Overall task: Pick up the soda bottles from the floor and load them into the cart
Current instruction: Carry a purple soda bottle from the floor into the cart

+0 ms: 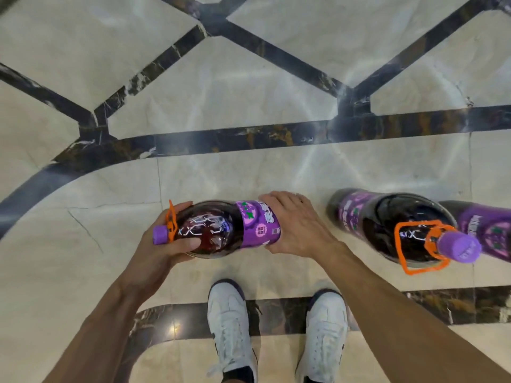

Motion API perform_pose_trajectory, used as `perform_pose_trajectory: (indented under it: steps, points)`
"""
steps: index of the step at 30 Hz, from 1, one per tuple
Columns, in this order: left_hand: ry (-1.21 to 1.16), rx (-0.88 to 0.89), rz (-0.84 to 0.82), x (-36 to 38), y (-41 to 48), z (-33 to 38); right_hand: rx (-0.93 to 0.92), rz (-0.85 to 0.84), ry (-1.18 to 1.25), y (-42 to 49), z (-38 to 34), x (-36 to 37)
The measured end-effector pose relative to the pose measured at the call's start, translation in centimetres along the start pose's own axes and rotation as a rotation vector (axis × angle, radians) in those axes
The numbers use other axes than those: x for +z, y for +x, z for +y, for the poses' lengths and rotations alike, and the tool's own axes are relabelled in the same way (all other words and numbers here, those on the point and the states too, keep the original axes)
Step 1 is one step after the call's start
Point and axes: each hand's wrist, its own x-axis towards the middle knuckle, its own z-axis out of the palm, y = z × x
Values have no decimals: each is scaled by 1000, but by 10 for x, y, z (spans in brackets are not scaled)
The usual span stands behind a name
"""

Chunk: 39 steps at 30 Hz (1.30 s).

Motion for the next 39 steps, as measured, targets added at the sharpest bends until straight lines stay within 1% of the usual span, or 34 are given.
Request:
perform_pose_trajectory:
  steps: [2, 5, 9, 13, 19, 22, 25, 28, 32, 35, 39]
  points:
    - [11, -3, 31, 2, -9, 9, -9, -28, -5, -4, -10, -6]
    - [16, 14, 35, 3, -39, 37, -20, -36, -10, -27, -35, -27]
    - [-2, -1, 48, 1, -126, 99, -37, -19, -25, -85, -96, -87]
    - [-2, 18, 39, 2, -242, 196, -43, -23, -61, -158, -183, -183]
    - [-35, 115, -31, 14, -406, 356, -50, 33, -111, -281, -314, -359]
    - [-54, 190, -70, 23, -468, 417, -48, 74, -147, -334, -368, -436]
    - [-92, 271, -102, 28, -518, 464, -73, 138, -211, -375, -408, -494]
    - [-113, 322, -118, 27, -559, 493, -97, 213, -282, -404, -438, -531]
    - [-150, 365, -105, 21, -592, 509, -146, 249, -332, -417, -467, -559]
    - [-196, 389, -67, 19, -615, 509, -208, 227, -345, -418, -484, -571]
    - [-271, 439, 44, 14, -651, 498, -359, 156, -385, -412, -511, -586]
